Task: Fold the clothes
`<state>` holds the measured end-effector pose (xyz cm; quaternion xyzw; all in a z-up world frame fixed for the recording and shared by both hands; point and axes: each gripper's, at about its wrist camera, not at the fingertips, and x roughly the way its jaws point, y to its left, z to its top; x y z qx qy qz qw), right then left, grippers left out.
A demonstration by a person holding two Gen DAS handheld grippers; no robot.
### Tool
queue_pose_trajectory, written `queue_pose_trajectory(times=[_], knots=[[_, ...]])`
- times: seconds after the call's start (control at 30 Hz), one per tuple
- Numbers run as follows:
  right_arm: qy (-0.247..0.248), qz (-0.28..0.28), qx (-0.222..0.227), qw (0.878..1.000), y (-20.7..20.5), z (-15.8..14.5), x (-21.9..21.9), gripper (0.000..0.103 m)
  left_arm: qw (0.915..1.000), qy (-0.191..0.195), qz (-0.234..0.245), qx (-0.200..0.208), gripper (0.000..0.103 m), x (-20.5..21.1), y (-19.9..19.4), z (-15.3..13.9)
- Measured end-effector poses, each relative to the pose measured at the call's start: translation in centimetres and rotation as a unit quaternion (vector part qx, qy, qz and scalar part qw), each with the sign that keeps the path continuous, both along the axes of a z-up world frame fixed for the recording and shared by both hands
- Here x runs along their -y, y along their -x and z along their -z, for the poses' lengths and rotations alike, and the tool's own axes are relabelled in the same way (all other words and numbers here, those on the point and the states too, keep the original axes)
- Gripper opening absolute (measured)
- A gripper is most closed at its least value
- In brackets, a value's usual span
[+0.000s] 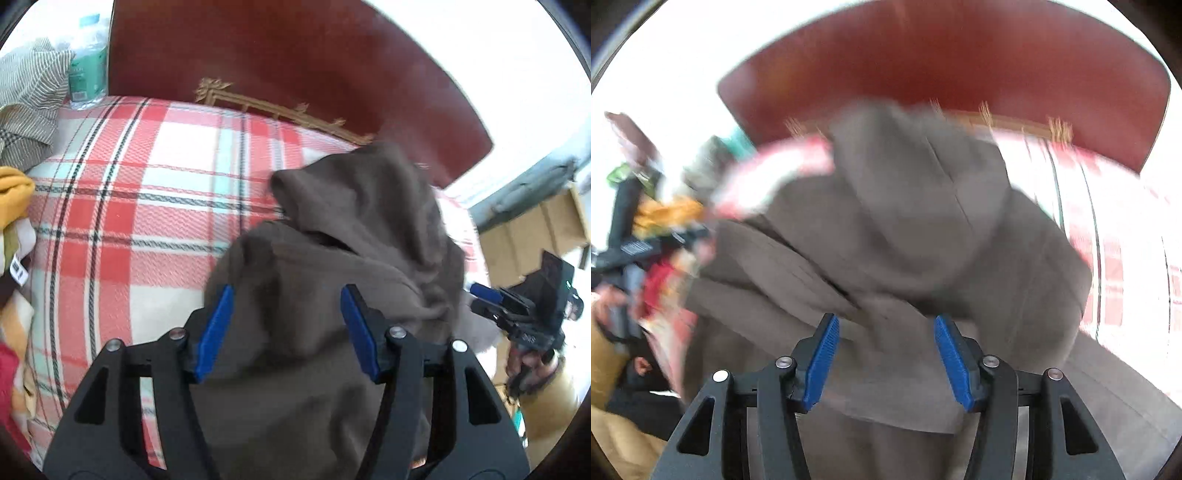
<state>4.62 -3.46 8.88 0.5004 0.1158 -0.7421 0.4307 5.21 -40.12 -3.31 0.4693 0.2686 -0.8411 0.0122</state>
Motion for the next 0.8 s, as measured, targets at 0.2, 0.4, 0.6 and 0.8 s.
queue_pose_trajectory(times=[0.2, 0.4, 0.6, 0.8], knots=[[-0.059, -0.076, 0.024, 0.995, -1.3, 5.5, 6.7, 0.051, 0.9948, 0.006, 0.056, 0.085, 0.062, -3.0, -0.4, 6.0], [-0.07, -0.024, 0.035, 0.997, -0.6, 6.2, 6.0, 0.049, 0.9965, 0.01, 0.059, 0.058, 0.062, -4.3, -2.6, 2.9], [-0.035, -0.05, 0.018, 0.998, -3.4, 3.3, 3.0, 0.066, 0.9973, 0.001, 0.073, 0.002, 0.071, -4.6, 1.2, 0.2], [-0.047, 0.001, 0.099, 0.994, -0.5, 7.9, 1.7, 0.062, 0.9975, 0.016, -0.006, 0.068, 0.071, -1.6, 8.7, 5.1]])
